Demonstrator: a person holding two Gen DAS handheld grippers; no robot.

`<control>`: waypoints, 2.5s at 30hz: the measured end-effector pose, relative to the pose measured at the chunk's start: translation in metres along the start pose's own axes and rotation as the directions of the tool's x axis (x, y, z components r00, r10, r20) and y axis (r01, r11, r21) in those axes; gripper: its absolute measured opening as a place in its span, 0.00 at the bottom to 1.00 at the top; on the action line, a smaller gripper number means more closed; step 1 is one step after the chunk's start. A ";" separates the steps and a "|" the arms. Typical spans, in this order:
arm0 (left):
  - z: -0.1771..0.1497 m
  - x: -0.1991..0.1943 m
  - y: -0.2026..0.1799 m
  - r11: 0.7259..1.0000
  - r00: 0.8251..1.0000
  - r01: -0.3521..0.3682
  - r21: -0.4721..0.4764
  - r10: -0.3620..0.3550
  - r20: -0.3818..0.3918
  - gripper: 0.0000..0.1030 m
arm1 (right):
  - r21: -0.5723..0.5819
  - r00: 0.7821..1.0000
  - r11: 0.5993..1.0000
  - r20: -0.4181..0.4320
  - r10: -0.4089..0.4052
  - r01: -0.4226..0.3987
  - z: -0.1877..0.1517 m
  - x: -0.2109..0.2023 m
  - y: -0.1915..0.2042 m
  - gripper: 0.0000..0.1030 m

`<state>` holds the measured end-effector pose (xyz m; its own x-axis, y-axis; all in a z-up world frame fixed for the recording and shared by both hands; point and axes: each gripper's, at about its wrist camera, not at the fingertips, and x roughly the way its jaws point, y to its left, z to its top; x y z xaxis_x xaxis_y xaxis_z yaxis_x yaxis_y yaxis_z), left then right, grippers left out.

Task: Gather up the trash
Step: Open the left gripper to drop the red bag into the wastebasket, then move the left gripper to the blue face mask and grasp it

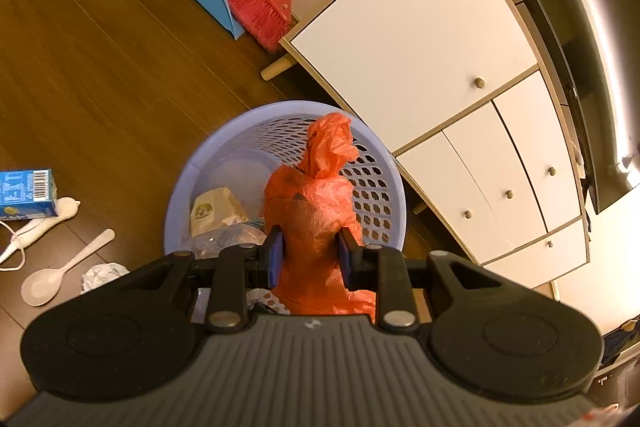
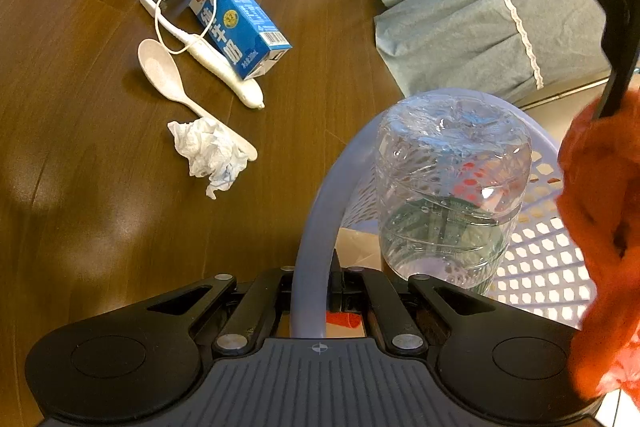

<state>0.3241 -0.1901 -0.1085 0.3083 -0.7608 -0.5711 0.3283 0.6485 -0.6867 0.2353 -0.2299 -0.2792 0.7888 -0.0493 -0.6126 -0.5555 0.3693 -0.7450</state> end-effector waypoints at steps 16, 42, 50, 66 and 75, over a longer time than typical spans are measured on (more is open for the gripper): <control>0.014 0.009 0.014 0.998 0.997 -0.052 0.033 0.050 0.054 0.28 | 0.008 1.000 1.000 0.003 -0.003 0.003 -0.001 0.006 -0.012 0.00; 0.011 -0.046 0.118 0.942 0.940 -0.334 0.036 0.330 0.089 0.41 | 0.002 1.000 1.000 0.003 -0.002 0.002 -0.001 0.007 -0.014 0.00; -0.002 -0.061 0.149 0.906 0.908 -0.416 0.070 0.410 0.088 0.56 | -0.002 1.000 1.000 0.003 -0.002 0.002 -0.002 0.006 -0.014 0.00; -0.033 -0.083 0.222 0.806 0.829 -0.559 0.194 0.544 0.130 0.81 | -0.009 1.000 1.000 0.001 -0.002 0.002 -0.002 0.007 -0.011 0.00; -0.032 -0.051 0.241 0.779 0.841 -0.534 0.330 0.529 0.112 0.83 | -0.019 1.000 1.000 0.000 -0.001 0.001 -0.003 0.007 -0.010 0.00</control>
<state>0.3593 0.0045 -0.2594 0.5334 -0.2942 -0.7931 0.3855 0.9191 -0.0816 0.2457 -0.2365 -0.2772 0.7894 -0.0493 -0.6119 -0.5596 0.3520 -0.7503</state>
